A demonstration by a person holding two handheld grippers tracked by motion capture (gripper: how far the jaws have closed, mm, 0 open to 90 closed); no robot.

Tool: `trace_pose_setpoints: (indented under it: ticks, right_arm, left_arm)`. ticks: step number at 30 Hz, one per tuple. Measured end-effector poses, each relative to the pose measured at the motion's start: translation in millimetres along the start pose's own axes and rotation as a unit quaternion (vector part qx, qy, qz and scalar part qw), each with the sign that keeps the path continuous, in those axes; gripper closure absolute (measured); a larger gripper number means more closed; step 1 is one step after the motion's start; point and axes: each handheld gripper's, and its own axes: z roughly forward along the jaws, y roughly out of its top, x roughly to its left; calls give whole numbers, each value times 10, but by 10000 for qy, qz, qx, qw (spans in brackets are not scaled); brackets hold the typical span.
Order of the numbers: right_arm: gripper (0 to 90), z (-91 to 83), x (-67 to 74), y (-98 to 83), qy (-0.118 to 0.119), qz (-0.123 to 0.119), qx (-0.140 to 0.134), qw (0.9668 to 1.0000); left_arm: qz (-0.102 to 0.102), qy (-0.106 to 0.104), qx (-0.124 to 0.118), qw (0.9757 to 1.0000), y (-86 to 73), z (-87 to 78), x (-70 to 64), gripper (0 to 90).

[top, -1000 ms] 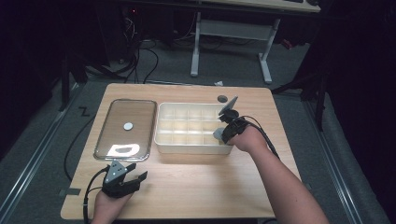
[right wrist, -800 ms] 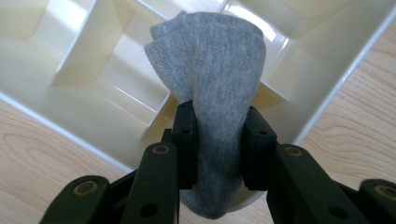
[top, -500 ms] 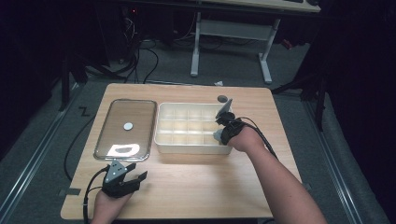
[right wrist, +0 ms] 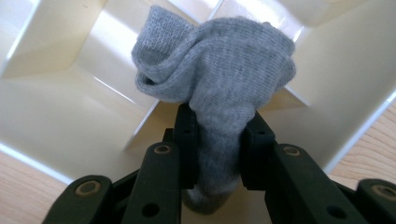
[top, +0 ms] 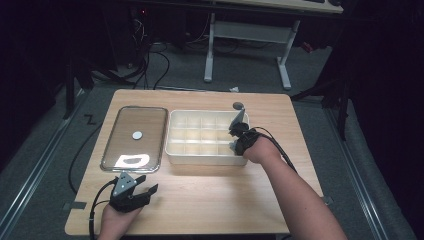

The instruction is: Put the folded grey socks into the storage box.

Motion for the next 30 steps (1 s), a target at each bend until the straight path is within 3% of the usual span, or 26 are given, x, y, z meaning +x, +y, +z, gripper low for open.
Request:
trace_pose_setpoints:
  ticks: [5,8,12,17,22,25,30]
  right_arm:
    - [726,67,21,-10,-20,112,46,9999]
    - [723,86,21,-3,-54,-13,22,10000]
    - [712,71,15,-11,12,12,5,10000]
    - [648,29,-5,-15,170,17,-6,9999]
    - [619,4,-2,-3,185,-45,-10,9998]
    - [555,-66,-28,-7,206,-28,-42,9998]
    - [555,-188,-73,-39,347,49,-186,9992]
  left_arm:
    - [6,-7,6,10000,0,-2,-10,417]
    - [-3,-4,-7,10000,-2,-3,-8,417]
    - [-14,-17,17,10000,-2,-2,5,417]
    - [-13,-26,32,10000,-5,10,-3,417]
    - [-17,-34,39,10000,-4,11,-4,417]
    - [-10,-41,51,10000,-4,11,-6,417]
    - [-25,-59,44,10000,-5,7,-2,417]
